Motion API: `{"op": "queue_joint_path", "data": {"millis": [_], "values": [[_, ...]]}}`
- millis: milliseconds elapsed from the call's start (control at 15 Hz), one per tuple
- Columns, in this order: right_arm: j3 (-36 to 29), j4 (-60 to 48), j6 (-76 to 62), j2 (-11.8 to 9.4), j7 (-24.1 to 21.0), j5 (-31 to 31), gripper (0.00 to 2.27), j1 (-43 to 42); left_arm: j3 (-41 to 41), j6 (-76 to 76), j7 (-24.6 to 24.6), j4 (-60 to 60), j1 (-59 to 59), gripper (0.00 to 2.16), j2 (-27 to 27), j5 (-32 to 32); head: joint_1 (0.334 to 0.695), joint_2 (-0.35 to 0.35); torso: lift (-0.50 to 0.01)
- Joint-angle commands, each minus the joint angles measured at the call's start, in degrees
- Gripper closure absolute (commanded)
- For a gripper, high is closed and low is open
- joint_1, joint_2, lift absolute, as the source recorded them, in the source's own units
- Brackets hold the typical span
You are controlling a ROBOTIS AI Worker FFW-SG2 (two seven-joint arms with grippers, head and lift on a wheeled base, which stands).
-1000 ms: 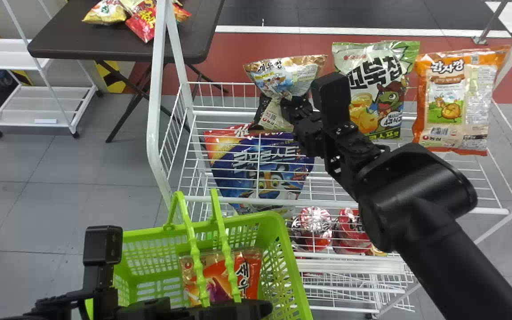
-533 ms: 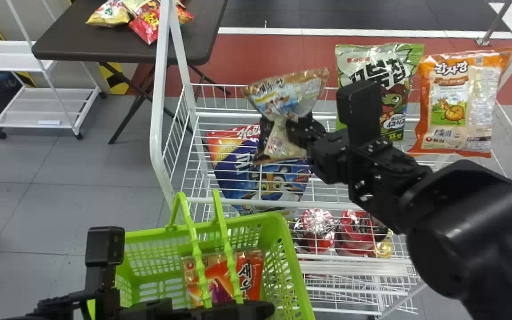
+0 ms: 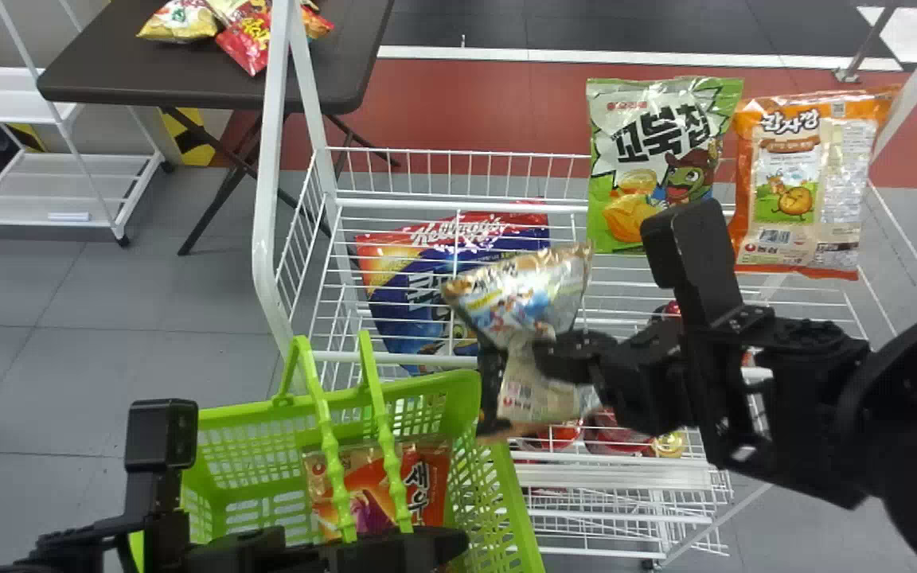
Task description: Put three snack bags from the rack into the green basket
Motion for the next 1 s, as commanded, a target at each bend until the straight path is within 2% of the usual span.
{"op": "queue_joint_path", "data": {"millis": [0, 400, 600, 733, 867, 933], "values": [[-1.45, -2.84, 7.04, -0.06, 0.55, -5.45, 2.25, 0.61, -0.09, 0.18, 0.00, -0.17, -0.01, 2.15, -0.15, 0.15, 0.695, -0.022, 0.000], [0.92, -2.48, 9.97, 1.78, 0.82, -13.45, 2.25, 0.96, -1.41, 1.05, 0.17, -0.52, -0.01, 2.15, -0.15, 0.06, 0.695, 0.031, 0.000], [4.17, 0.24, 8.79, 2.84, 0.90, -13.10, 2.25, 0.96, -2.02, 1.76, 0.17, -0.87, -0.01, 2.15, -0.15, 0.15, 0.695, 0.095, 0.000], [6.10, 4.46, 3.34, 3.01, 2.57, -12.75, 2.23, 0.96, -2.20, 2.11, 0.17, -0.96, -0.01, 2.15, -0.15, 0.15, 0.695, 0.120, 0.000], [8.30, 9.64, -3.51, 3.19, 4.95, -11.96, 2.05, 0.96, -2.20, 1.93, 0.17, -1.13, 0.08, 2.15, -0.15, 0.32, 0.695, 0.148, 0.000], [9.18, 11.49, -6.50, 3.28, 6.00, -11.61, 1.66, 0.96, -2.20, 1.93, 0.17, -1.13, 0.08, 2.15, -0.15, 0.32, 0.695, 0.182, 0.000]]}}
